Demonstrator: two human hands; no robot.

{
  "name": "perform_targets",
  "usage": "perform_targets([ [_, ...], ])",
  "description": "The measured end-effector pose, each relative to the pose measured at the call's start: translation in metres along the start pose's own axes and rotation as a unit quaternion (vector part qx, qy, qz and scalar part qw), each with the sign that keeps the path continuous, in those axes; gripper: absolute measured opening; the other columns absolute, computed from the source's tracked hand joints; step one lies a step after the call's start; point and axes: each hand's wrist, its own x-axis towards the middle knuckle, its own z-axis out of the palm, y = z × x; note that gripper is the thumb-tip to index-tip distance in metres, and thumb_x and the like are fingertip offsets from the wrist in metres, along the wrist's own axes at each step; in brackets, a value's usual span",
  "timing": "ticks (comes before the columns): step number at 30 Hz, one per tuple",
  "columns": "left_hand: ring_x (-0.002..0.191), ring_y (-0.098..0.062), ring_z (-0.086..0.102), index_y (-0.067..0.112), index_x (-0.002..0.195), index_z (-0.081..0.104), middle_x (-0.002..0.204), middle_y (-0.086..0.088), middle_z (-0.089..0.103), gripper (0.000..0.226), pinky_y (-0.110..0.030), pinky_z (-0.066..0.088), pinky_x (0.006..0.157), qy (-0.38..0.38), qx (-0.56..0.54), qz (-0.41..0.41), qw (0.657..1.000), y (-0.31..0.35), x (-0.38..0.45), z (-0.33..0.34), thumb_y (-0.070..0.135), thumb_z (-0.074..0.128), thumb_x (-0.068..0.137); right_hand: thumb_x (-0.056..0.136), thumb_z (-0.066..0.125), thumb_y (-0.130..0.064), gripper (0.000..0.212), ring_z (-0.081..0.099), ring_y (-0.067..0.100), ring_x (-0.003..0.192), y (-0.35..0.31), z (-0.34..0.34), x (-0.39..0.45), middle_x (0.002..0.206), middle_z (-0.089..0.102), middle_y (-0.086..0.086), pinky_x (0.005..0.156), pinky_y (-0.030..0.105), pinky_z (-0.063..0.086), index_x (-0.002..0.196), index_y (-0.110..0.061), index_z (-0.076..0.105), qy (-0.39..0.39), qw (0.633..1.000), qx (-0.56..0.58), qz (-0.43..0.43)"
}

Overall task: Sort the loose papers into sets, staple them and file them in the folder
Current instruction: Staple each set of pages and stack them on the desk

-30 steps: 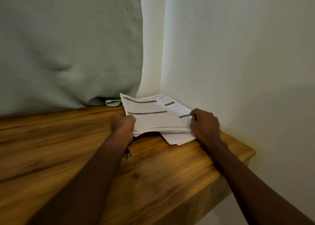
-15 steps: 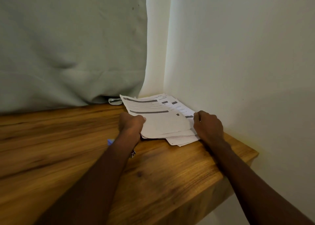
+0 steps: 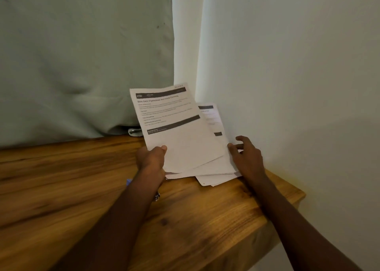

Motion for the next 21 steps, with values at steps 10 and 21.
perform_targets([
  [10,0.086,-0.023,0.065,0.015,0.117,0.065,0.1,-0.003,0.068,0.024,-0.033,0.052,0.061,-0.091,0.02,0.026,0.995,0.0017,-0.0006,0.0,0.003,0.068,0.096,0.093,0.074,-0.017,0.031,0.069,0.015,0.099,0.0016,-0.0075,-0.0008,0.111,0.076,0.005,0.099,0.034,0.054,0.122,-0.008,0.072,0.006,0.991,0.13,0.01],
  [21,0.101,-0.031,0.071,0.018,0.12,0.068,0.114,-0.006,0.075,0.036,-0.052,0.059,0.089,-0.149,-0.014,0.051,0.987,0.0055,-0.0053,-0.0001,0.006,0.08,0.088,0.092,0.075,-0.033,0.029,0.056,0.01,0.067,0.0028,-0.0071,0.0007,0.067,0.059,-0.009,0.072,0.033,0.049,0.076,-0.016,0.059,0.05,0.973,0.224,0.036],
])
